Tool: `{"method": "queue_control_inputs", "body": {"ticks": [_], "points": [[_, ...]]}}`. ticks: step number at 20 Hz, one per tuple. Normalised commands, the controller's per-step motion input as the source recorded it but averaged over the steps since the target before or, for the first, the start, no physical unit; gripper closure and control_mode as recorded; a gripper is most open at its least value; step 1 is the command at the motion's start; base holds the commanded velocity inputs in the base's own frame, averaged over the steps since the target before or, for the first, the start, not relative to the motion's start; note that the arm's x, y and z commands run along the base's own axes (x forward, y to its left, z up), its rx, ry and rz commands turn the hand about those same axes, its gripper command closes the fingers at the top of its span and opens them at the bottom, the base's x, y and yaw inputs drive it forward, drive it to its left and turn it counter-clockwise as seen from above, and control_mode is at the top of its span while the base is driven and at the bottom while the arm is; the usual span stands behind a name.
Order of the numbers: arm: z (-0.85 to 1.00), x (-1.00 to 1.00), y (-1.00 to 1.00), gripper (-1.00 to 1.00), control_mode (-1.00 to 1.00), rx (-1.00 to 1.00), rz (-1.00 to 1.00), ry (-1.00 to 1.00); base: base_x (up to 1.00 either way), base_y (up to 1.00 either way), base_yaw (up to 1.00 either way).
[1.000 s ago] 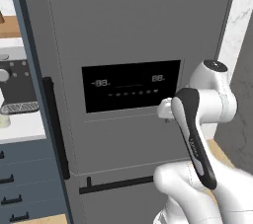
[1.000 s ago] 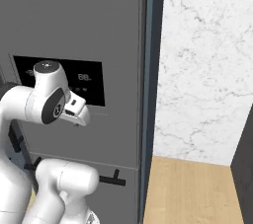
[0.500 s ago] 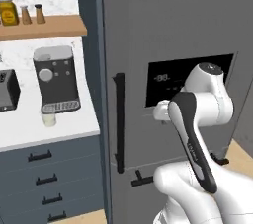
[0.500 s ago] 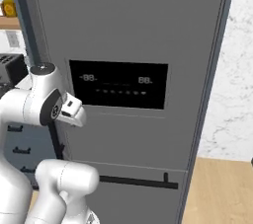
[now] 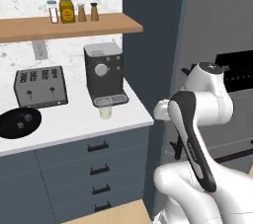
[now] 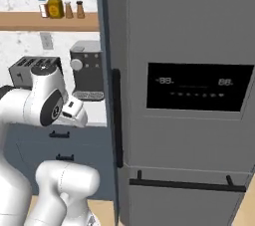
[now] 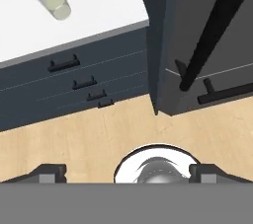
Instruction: Grab a lemon wedge from the fridge and one ice cube from the ice bowl, and put them in the glass of lemonade.
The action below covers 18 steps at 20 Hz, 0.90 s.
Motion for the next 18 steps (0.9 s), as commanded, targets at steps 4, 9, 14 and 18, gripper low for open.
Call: {"method": "queue_control_inputs", "body": {"ticks": [4,9,14,18], "points": [[0.00,0.00,0.00,-1.00,1.00,0.00,0.00,0.00,0.58,0.99,0.07],[0.00,0.00,0.00,-1.00,1.00,0.00,0.00,0.00,0.81,0.34,0.18],[0.00,0.00,0.00,-1.00,1.00,0.00,0.00,0.00,0.62,0.04,0.04],[0.00,0.00,0.00,-1.00,1.00,0.00,0.00,0.00,0.32,0.44,0.00]]}}
